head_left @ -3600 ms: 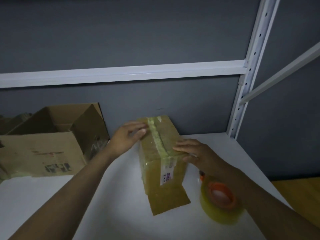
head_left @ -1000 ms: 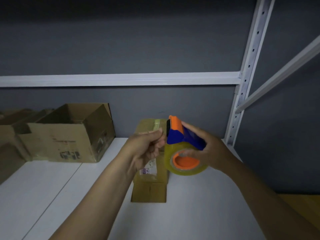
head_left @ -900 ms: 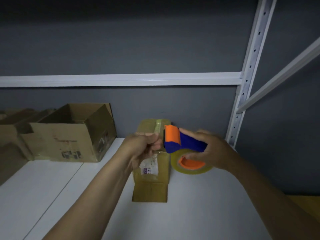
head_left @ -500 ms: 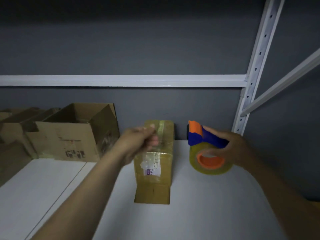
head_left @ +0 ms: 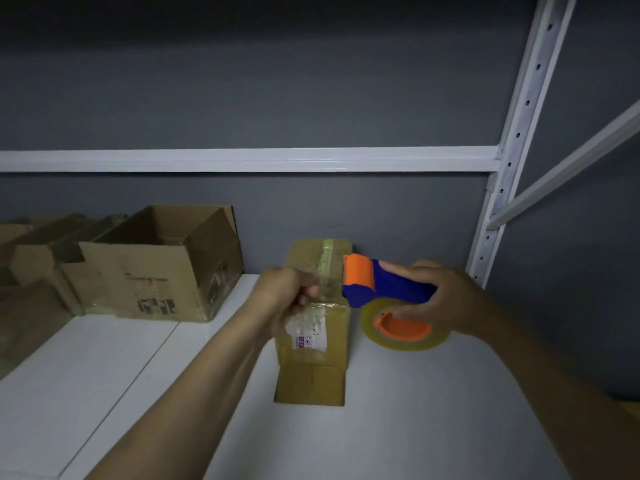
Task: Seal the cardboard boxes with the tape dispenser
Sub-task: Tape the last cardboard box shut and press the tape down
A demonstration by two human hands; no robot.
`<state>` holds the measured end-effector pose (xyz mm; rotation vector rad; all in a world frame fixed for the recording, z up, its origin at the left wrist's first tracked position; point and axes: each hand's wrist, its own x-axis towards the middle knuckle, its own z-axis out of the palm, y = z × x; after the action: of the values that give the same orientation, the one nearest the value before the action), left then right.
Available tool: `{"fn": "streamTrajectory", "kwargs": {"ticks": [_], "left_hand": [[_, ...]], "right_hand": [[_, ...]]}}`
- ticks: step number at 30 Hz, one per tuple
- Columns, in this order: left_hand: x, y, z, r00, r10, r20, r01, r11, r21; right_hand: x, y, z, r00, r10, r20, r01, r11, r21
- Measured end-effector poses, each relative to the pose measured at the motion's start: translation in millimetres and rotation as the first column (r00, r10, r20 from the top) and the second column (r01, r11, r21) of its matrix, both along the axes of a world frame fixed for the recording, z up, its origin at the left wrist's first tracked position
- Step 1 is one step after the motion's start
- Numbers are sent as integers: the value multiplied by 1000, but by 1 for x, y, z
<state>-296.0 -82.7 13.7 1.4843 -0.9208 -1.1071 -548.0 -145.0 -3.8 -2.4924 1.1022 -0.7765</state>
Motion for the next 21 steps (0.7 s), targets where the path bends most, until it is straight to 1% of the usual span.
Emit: {"fn": "streamTrajectory", "kwargs": {"ticks": [3,6,9,12,15,18,19,20,21], "left_hand": [[34,4,-3,991,136,18,-135,990,-41],[50,4,-13,979,188,83,-184,982,-50],[59,-2,-26,957,237,165,-229,971,-69],[68,-8,-43,950,267,164,-266,964,-28],[75,-9,-66,955,268,129,-275,961,35],[82,-8,-78,987,161,18,-162,982,99],[82,-8,-77,992,122,14,-122,986,110],[82,-8,-75,994,95,55,-101,987,121],[83,-9,-73,988,70,137,-90,986,144]], "right_hand": [[-15,-8,2,989,-75,-129,69,996,-52],[-13,-14,4,976,-108,-191,104,994,-29],[1,-13,8,954,-104,-281,92,994,-56],[15,-14,9,930,-98,-354,75,994,-80],[28,-11,0,892,-105,-439,62,992,-113],[31,-11,-11,893,-121,-434,54,985,-164],[30,-11,-12,892,-126,-434,51,982,-180],[29,-12,-12,892,-127,-433,46,980,-192],[28,-12,-12,894,-124,-430,42,980,-193]]}}
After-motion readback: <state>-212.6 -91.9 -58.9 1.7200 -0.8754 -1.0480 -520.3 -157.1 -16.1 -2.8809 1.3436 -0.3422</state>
